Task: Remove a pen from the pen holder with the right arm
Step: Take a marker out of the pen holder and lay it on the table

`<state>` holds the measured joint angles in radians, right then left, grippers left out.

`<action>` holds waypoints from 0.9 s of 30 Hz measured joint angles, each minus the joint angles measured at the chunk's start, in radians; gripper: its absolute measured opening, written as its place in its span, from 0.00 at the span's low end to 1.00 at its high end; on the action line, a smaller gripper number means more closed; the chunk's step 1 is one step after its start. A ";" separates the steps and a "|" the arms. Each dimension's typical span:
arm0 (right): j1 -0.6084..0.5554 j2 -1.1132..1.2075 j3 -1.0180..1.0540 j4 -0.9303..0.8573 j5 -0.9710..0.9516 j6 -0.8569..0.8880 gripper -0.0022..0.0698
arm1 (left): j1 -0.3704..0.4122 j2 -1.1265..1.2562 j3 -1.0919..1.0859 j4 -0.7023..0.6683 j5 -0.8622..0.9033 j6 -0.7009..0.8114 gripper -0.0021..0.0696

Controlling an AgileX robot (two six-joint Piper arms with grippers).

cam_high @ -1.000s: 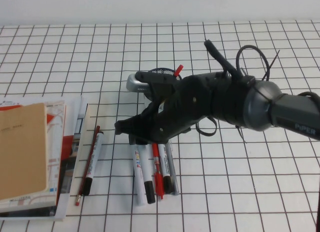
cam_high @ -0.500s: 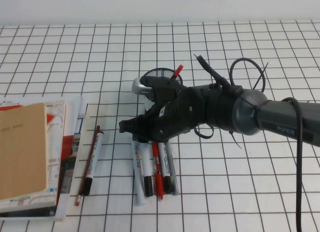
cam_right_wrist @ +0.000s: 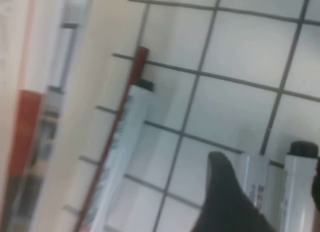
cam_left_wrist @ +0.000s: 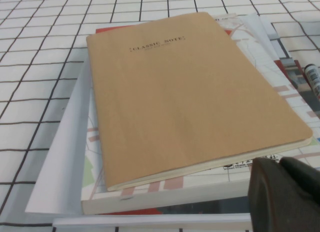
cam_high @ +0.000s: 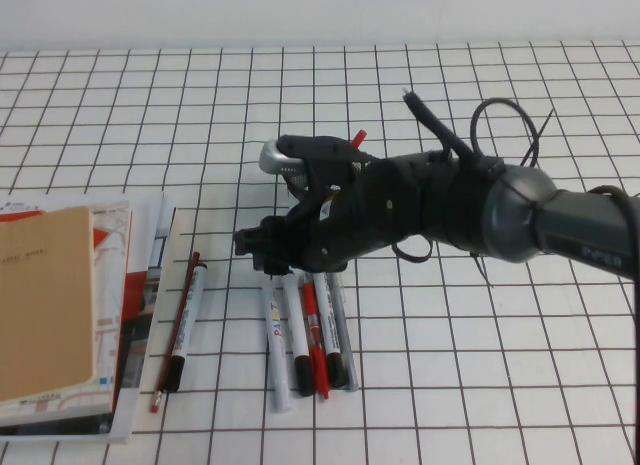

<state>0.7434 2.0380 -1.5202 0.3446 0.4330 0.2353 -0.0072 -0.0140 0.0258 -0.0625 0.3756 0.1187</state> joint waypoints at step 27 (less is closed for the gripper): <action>0.069 -0.923 0.486 -0.368 0.480 -0.002 0.01 | 0.000 0.000 0.000 0.000 0.000 0.000 0.02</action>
<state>0.8125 1.1150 -1.0345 -0.0238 0.9127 0.2336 -0.0072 -0.0140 0.0258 -0.0625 0.3756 0.1187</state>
